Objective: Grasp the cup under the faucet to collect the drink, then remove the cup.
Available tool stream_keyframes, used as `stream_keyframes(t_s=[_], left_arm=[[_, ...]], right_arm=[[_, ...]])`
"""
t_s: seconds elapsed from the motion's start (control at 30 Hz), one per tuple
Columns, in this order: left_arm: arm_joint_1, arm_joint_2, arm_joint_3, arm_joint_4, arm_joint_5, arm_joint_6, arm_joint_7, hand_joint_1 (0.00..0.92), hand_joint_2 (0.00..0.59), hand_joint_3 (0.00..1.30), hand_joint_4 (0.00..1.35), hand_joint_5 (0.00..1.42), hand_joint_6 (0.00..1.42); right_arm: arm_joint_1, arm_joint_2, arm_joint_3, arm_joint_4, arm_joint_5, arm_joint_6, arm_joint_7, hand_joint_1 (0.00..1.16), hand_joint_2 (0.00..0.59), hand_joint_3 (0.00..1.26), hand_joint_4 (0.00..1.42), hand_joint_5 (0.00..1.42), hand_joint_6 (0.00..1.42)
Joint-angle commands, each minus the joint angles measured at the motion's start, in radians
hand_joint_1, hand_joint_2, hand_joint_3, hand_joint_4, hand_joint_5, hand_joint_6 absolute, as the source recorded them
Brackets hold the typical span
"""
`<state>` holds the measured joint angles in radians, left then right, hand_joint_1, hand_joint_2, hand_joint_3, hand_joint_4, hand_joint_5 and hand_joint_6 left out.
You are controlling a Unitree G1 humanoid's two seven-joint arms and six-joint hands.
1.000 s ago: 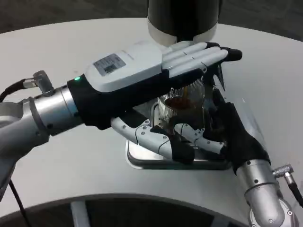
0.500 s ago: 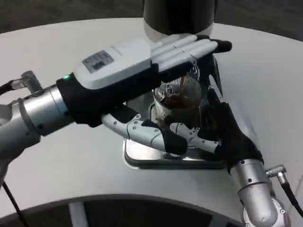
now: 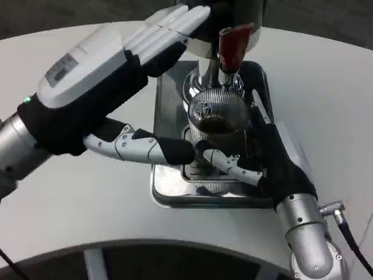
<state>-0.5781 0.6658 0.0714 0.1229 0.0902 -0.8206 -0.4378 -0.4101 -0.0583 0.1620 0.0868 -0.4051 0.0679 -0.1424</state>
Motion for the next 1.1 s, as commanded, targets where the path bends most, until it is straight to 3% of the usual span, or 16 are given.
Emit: stream_keyframes(t_s=[0.03, 0.37, 0.47, 0.57, 0.63, 0.8, 1.1], left_arm=[[0.07, 0.013, 0.032, -0.048, -0.017, 0.021, 0.011, 0.0, 0.125, 0.0, 0.0, 0.0, 0.0], [0.127, 0.025, 0.072, -0.079, -0.022, 0.051, 0.005, 0.0, 0.129, 0.0, 0.0, 0.0, 0.0], [0.134, 0.026, 0.078, -0.083, -0.022, 0.054, 0.002, 0.0, 0.13, 0.0, 0.0, 0.0, 0.0], [0.138, 0.027, 0.083, -0.083, -0.033, 0.063, -0.001, 0.0, 0.13, 0.0, 0.0, 0.0, 0.0], [0.139, 0.029, 0.085, -0.084, -0.038, 0.069, -0.002, 0.0, 0.131, 0.0, 0.0, 0.0, 0.0], [0.15, 0.037, 0.085, -0.094, -0.047, 0.082, -0.003, 0.0, 0.132, 0.0, 0.0, 0.0, 0.0], [0.169, 0.044, 0.095, -0.112, -0.056, 0.1, -0.005, 0.0, 0.133, 0.0, 0.0, 0.0, 0.0]], right_arm=[[-0.001, 0.003, 0.0, 0.037, 0.009, -0.019, -0.011, 0.71, 0.21, 0.0, 0.01, 0.03, 0.08], [-0.026, 0.026, 0.005, 0.101, 0.014, -0.059, -0.046, 0.77, 0.215, 0.03, 0.12, 0.1, 0.14], [-0.03, 0.039, 0.002, 0.126, 0.017, -0.072, -0.074, 0.87, 0.223, 0.18, 0.31, 0.28, 0.38], [-0.029, 0.048, -0.003, 0.144, 0.025, -0.09, -0.094, 0.92, 0.227, 0.27, 0.41, 0.38, 0.49], [-0.028, 0.05, -0.003, 0.15, 0.026, -0.1, -0.105, 0.98, 0.23, 0.39, 0.55, 0.52, 0.64], [-0.025, 0.061, 0.009, 0.155, -0.004, -0.124, -0.167, 1.12, 0.204, 0.56, 0.7, 0.79, 0.99], [-0.023, 0.087, 0.008, 0.162, -0.004, -0.153, -0.228, 1.14, 0.134, 0.64, 0.8, 0.91, 1.21]])
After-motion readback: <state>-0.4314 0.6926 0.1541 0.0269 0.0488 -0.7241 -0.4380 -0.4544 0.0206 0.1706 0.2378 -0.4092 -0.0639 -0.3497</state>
